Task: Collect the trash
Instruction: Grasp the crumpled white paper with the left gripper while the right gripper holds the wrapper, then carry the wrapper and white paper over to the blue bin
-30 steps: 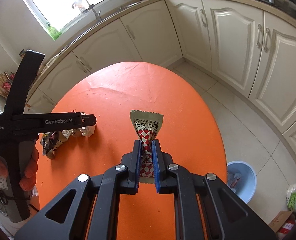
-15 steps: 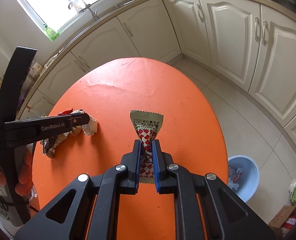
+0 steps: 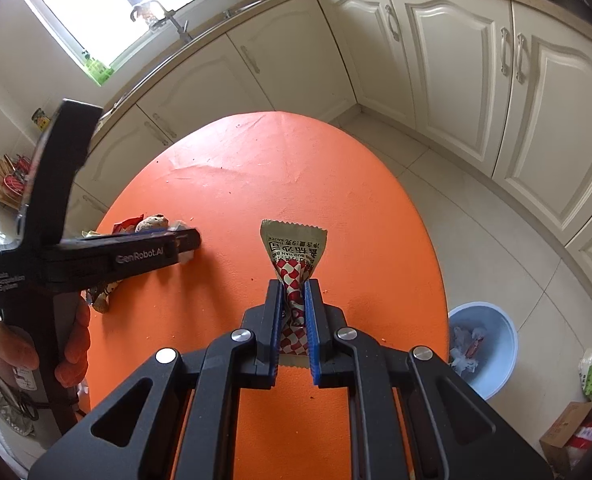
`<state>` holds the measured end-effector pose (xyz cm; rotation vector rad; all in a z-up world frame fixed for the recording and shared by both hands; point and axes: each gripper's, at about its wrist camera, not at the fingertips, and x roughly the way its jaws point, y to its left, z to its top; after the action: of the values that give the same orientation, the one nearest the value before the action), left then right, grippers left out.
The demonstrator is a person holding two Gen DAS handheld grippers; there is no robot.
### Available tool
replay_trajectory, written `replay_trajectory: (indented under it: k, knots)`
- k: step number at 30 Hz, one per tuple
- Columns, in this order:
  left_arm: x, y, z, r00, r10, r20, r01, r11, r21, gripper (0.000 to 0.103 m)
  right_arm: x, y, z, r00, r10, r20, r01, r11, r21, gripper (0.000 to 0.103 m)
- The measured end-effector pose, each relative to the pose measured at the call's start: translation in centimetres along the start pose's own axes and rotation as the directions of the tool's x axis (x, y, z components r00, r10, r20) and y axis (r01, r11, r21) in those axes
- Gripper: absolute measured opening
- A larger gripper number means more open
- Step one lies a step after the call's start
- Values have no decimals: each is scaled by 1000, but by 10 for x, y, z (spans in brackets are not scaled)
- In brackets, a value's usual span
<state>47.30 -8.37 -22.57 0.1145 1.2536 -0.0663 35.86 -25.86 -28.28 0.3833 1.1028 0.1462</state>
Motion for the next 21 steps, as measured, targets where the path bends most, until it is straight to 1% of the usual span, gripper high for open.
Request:
replay_trajectory:
  k: [2, 6, 10, 13, 17, 21]
  knots:
    - [-1, -1, -2, 1000, -5, 13, 5, 1000, -3, 24, -1, -1, 0, 1000, -1, -2, 2, 1000, 5, 11]
    - [-3, -4, -9, 1000, -16, 21, 16, 1000, -8, 24, -6, -2, -1, 1000, -7, 2, 7, 1000, 14, 11]
    - [-8, -6, -14, 999, -37, 28, 38, 999, -15, 24, -18, -1, -6, 1000, -21, 12, 21, 1000, 15, 11]
    - [-18, -9, -27, 998, -52, 41, 52, 999, -12, 24, -31, -2, -13, 999, -39, 26, 39, 999, 11, 11]
    - [-31, -29, -41, 995, -84, 53, 83, 996, 27, 24, -52, -9, -24, 996, -71, 48, 70, 997, 29, 11]
    - [-52, -57, -55, 992, -104, 69, 97, 991, 91, 24, -78, -30, -41, 991, -108, 79, 102, 992, 75, 11]
